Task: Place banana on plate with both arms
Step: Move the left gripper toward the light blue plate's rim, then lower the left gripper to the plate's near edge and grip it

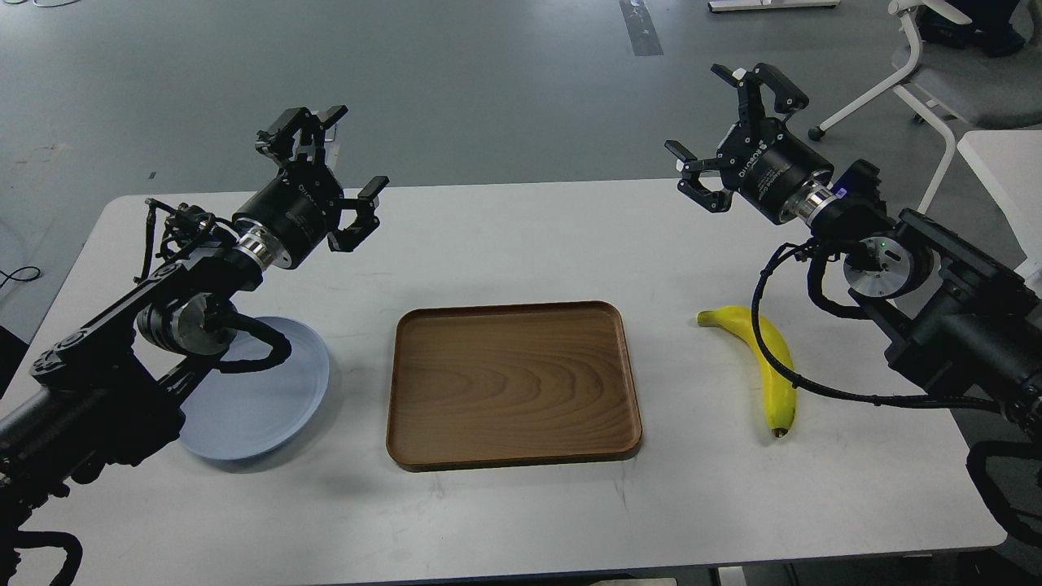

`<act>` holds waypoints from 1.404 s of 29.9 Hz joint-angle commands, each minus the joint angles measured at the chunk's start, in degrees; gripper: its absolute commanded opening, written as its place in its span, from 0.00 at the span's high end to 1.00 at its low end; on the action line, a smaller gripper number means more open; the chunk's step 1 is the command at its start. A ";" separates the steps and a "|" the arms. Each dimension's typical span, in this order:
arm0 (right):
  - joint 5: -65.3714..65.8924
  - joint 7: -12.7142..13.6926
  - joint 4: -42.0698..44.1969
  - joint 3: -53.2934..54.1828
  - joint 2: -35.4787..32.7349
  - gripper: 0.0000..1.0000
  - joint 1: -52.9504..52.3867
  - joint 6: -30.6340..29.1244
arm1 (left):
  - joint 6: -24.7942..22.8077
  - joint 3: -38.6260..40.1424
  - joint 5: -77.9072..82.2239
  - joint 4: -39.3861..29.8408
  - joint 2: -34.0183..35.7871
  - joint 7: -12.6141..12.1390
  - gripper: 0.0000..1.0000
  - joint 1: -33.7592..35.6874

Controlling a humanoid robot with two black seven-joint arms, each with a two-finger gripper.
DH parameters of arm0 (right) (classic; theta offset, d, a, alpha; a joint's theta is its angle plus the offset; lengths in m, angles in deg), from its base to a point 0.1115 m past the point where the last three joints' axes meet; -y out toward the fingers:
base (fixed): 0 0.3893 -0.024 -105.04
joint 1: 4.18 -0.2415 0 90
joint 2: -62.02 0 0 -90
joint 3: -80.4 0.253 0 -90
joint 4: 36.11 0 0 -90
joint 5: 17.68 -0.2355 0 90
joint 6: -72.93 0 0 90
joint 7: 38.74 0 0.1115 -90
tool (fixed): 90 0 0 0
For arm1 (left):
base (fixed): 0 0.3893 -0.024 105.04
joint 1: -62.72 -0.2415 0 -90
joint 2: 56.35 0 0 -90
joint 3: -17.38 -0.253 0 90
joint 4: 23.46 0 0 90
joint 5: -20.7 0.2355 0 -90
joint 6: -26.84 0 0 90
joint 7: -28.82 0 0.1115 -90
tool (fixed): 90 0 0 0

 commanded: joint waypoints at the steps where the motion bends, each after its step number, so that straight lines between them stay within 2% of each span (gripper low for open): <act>1: 0.09 -0.09 0.00 0.00 0.08 0.00 -0.01 -0.01 | 0.10 0.12 0.00 -0.25 0.26 0.02 0.02 0.07; 12: 0.09 -0.18 -0.18 -0.09 -0.01 0.00 -0.09 -0.01 | 2.02 0.21 0.09 -0.42 0.35 0.46 0.02 0.07; 14: 0.18 -0.44 -0.18 -0.09 -0.01 0.00 -0.09 -0.01 | 2.73 0.56 1.05 -0.60 1.14 2.03 0.02 0.07; 15: 0.18 -0.53 -0.18 -0.09 -0.01 0.00 -0.09 -0.01 | 3.69 -0.22 2.28 -0.51 1.75 4.30 0.02 0.85; 17: 0.18 -0.53 -0.18 -0.09 -0.01 0.00 -0.09 -0.01 | 6.06 -0.58 6.22 -0.69 2.45 7.12 0.02 1.39; 18: 0.18 -0.53 -0.18 -0.09 -0.01 0.00 -0.01 -0.01 | 9.47 -0.58 13.73 -1.38 3.41 9.84 0.02 2.26; 19: 0.18 -0.53 -0.18 -0.09 -0.01 0.00 -0.01 -0.01 | 11.50 -0.67 18.41 -2.00 4.03 10.82 0.02 2.44; 20: 0.26 -0.62 -0.18 -0.09 -0.01 0.00 -0.01 -0.01 | 15.78 -0.75 28.38 -3.92 5.26 11.61 0.02 2.44; 21: 0.44 -0.71 -0.18 -0.09 -0.01 0.00 -0.01 -0.01 | 20.44 -1.45 39.53 -6.98 7.27 11.62 0.02 2.01; 22: 0.44 -0.71 -0.18 -0.09 -0.01 0.00 0.08 -0.01 | 22.92 -2.07 45.21 -8.93 9.12 11.53 0.02 1.92; 23: 0.44 -0.71 -0.18 -0.09 -0.01 0.00 0.17 -0.01 | 27.21 -3.90 54.05 -11.73 13.23 10.75 0.02 1.57; 24: 0.53 -0.71 -0.18 -0.09 -0.01 0.00 0.26 -0.01 | 28.56 -5.31 57.10 -12.81 15.27 10.31 0.02 1.30; 27: 0.53 -0.71 -0.09 -0.09 -0.01 0.00 0.43 -0.01 | 29.27 -13.47 60.91 -14.40 21.95 9.77 0.02 0.60; 29: 0.53 -0.71 -0.18 -0.09 0.08 0.00 0.61 -0.01 | 29.62 -22.68 61.52 -14.22 27.31 9.95 0.02 0.69; 33: 0.53 -0.71 -0.18 -0.09 0.08 0.00 0.61 -0.01 | 31.99 -30.79 61.61 -13.52 34.16 10.21 0.02 0.08; 38: 0.70 -0.71 -0.18 -0.09 0.43 0.00 0.70 -0.01 | 34.99 -35.38 61.53 -13.43 38.40 10.21 0.06 -4.05; 42: 0.70 -0.71 -0.09 -0.18 0.70 0.00 0.61 -0.01 | 37.52 -35.38 61.53 -13.43 38.49 10.21 0.08 -8.96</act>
